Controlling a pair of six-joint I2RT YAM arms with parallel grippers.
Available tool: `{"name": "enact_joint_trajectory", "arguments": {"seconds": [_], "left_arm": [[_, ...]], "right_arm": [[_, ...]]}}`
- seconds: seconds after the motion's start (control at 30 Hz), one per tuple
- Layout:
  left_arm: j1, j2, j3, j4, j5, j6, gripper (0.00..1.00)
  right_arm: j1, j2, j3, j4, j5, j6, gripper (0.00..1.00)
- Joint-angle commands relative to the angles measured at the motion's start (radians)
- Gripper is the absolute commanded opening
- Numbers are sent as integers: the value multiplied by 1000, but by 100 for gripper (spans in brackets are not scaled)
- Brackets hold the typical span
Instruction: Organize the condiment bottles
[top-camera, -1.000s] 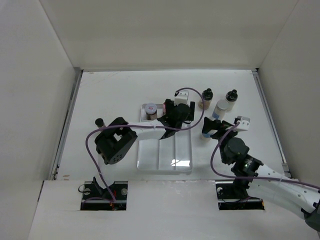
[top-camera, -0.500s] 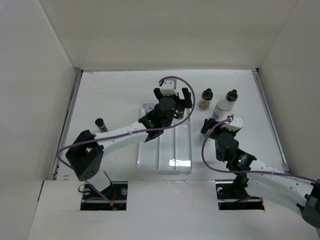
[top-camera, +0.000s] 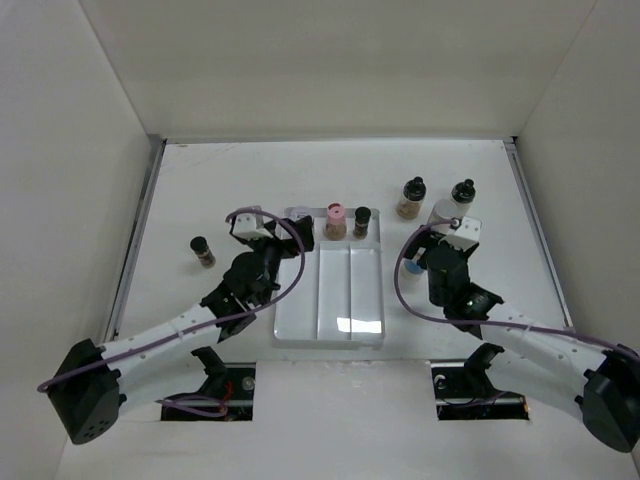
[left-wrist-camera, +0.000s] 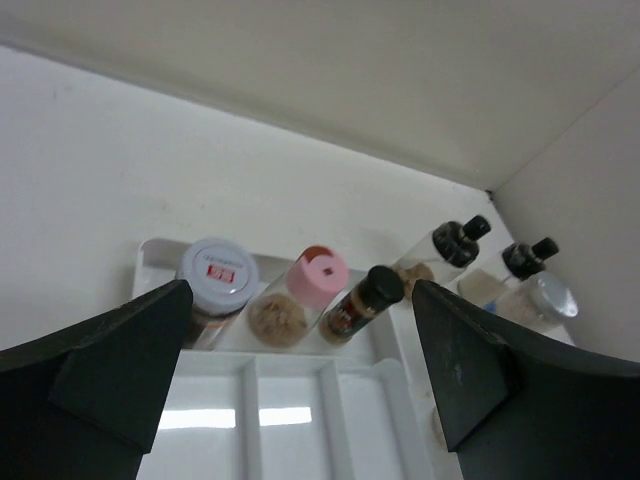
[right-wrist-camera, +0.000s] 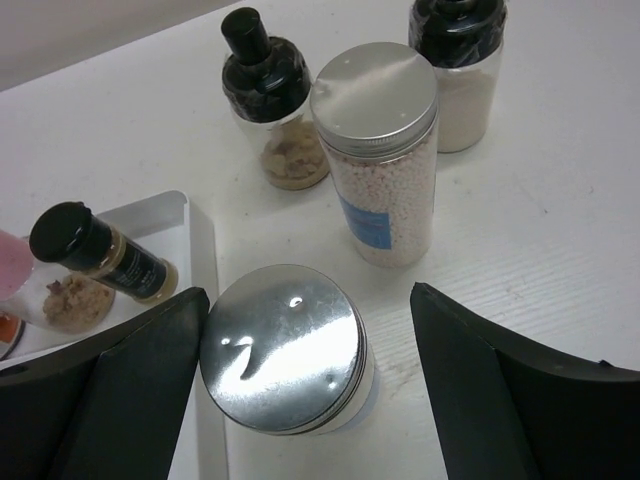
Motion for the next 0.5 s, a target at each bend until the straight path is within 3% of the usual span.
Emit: {"name": "enact_joint_trajectory", "arguments": {"seconds": [0.0, 0.2, 0.47], "left_arm": [[14, -85, -92, 26, -34, -48, 94], [33, -168, -142, -18, -40, -52, 94], [57, -148, -162, -3, -25, -59, 94]], "right_arm": [[-17, 29, 52, 13, -54, 13, 88], [-2, 25, 44, 15, -63, 9, 100], [10, 73, 59, 4, -94, 6, 97]]}}
